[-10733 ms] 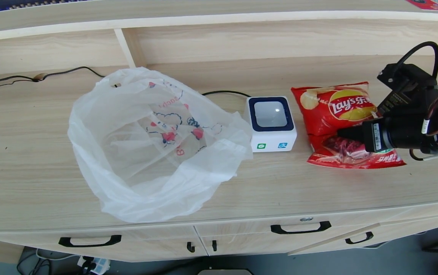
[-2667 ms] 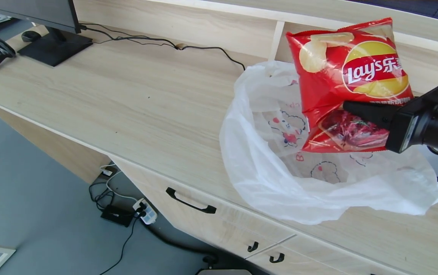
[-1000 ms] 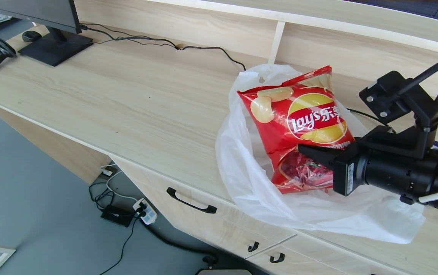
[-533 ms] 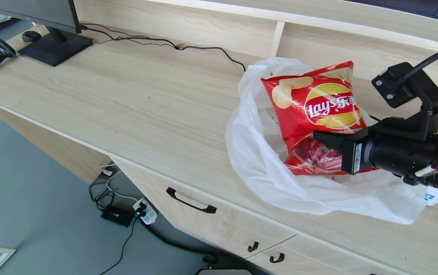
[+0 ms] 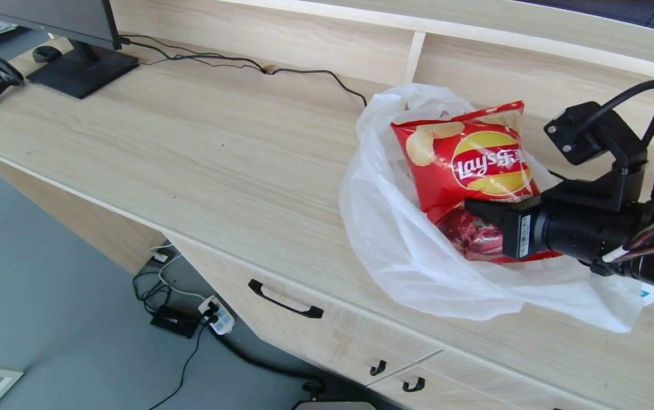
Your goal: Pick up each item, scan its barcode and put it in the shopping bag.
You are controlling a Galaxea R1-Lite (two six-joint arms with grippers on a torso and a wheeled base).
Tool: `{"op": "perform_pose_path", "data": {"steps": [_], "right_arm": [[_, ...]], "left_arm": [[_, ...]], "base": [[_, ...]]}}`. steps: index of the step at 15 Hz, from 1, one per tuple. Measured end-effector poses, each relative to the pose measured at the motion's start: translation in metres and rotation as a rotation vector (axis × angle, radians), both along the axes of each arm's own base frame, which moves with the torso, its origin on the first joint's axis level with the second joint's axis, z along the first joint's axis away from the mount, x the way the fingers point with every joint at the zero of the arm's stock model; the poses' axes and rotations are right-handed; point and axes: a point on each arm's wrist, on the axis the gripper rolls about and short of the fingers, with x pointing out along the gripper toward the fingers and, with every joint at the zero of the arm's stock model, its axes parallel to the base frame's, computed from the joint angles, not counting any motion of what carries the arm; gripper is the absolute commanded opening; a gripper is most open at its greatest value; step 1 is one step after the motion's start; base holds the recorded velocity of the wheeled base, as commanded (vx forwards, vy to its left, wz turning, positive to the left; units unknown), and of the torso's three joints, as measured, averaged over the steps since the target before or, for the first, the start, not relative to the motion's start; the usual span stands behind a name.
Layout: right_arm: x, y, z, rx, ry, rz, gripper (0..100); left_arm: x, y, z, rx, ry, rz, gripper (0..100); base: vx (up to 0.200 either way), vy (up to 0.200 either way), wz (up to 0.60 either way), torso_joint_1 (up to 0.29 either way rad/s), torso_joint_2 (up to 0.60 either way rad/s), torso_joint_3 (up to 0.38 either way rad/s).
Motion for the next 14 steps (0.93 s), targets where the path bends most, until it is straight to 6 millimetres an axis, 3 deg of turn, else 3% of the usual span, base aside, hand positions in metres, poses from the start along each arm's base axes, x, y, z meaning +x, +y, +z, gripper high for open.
{"op": "perform_pose_path", "data": {"steps": [4,5,10,14], "right_arm": [[0.003,0.003,-0.001,-0.030,-0.006,0.019,0],[0.004,0.003,-0.002,-0.034,-0.002,0.020,100],[0.003,0.003,0.003,-0.006,-0.039,0.020,100],[-0.021,-0.012,0.023,0.044,-0.123,0.020,100]], "left_arm": [[0.000,0.000,0.000,0.002,0.000,0.000,100],[0.000,0.000,0.000,0.003,0.000,0.000,100],[0.000,0.000,0.000,0.005,-0.002,0.001,100],[0.000,0.000,0.000,0.005,-0.002,0.000,100]], "base": [[0.000,0.000,0.00,0.000,0.00,0.000],[0.000,0.000,0.00,0.000,0.00,0.000],[0.000,0.000,0.00,0.000,0.00,0.000],[0.000,0.000,0.00,0.000,0.00,0.000]]}}
